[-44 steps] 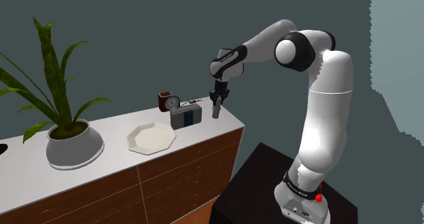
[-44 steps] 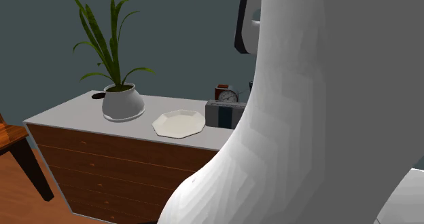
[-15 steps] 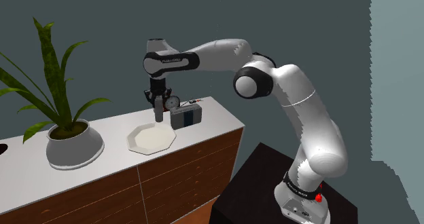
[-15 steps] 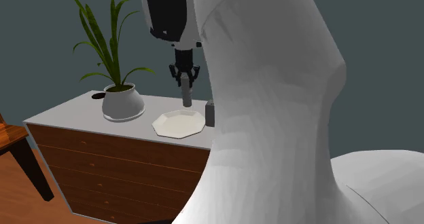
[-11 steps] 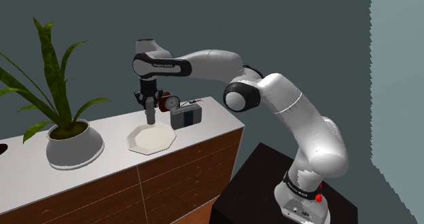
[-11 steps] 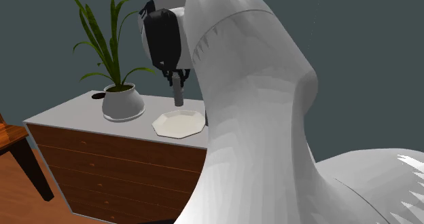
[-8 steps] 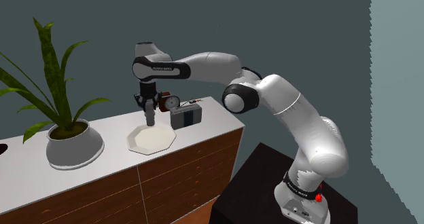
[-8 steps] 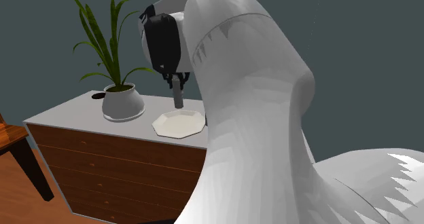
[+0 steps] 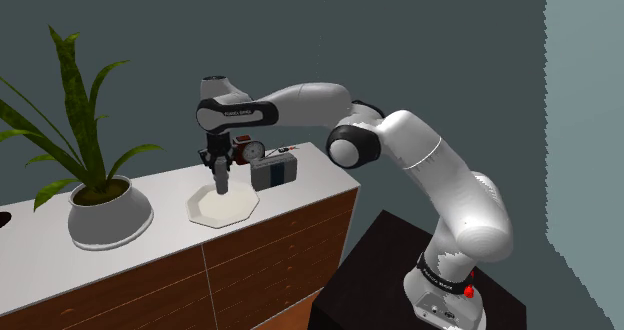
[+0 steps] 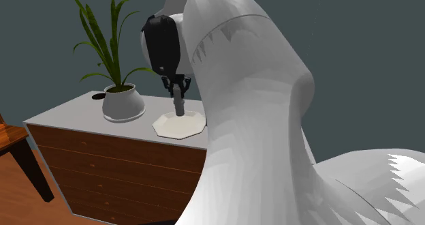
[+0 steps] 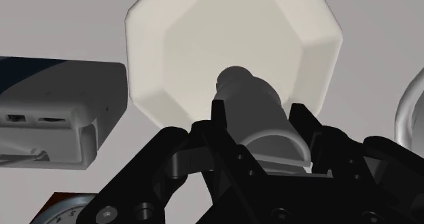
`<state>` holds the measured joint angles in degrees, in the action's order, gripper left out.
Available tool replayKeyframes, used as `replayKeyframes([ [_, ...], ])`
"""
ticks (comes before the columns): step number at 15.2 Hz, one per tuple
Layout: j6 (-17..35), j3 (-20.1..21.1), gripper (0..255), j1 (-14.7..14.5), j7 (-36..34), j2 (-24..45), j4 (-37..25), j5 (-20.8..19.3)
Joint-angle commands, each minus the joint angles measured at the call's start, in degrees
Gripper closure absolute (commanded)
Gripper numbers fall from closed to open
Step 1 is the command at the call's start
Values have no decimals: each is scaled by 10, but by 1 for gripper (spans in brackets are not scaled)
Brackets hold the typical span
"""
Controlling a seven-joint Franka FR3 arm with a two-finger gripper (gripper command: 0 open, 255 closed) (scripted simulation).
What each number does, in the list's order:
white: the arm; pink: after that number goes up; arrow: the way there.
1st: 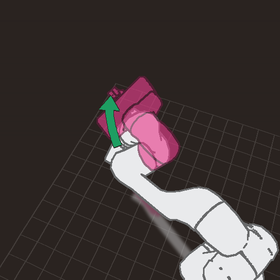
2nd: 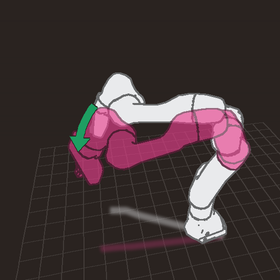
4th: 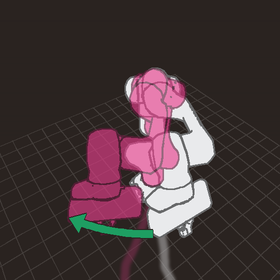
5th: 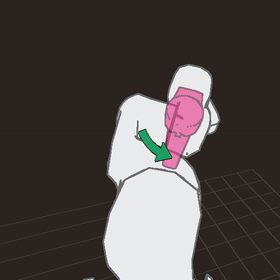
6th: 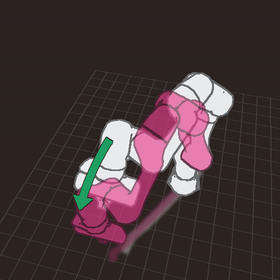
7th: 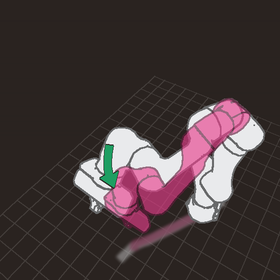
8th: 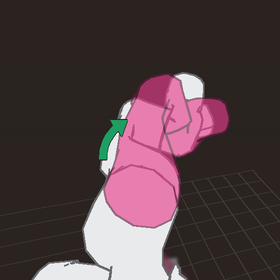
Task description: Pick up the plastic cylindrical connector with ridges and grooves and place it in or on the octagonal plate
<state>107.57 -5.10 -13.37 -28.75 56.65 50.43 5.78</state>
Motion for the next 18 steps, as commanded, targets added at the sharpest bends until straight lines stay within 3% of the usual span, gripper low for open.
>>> replayKeyframes([
  [1,13,0,255,0,1,3,9,0],
  [8,50,1,255,0,3,24,26,2],
  [16,52,1,255,0,3,25,26,2],
  [17,52,1,0,0,3,25,26,2],
  [18,52,1,0,0,3,26,26,2],
])
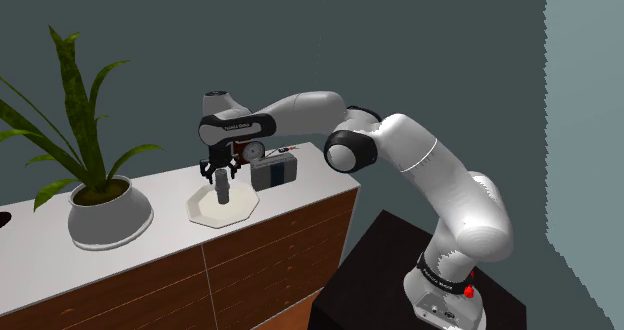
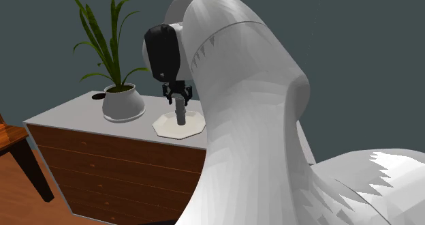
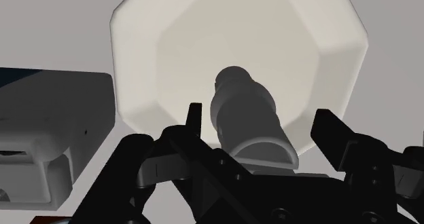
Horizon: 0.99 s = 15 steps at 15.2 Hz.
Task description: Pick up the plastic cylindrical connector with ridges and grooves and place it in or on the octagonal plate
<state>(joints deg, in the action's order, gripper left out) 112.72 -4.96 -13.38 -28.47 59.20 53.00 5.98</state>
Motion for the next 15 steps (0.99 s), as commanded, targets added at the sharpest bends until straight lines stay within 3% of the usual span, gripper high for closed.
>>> replayKeyframes([
  [1,0,0,0,0,0,0,0,0],
  [4,0,0,0,0,0,0,0,0],
  [8,-50,-2,0,1,-1,-30,-21,-2],
  [15,-50,-2,0,1,-1,-30,-21,-2],
])
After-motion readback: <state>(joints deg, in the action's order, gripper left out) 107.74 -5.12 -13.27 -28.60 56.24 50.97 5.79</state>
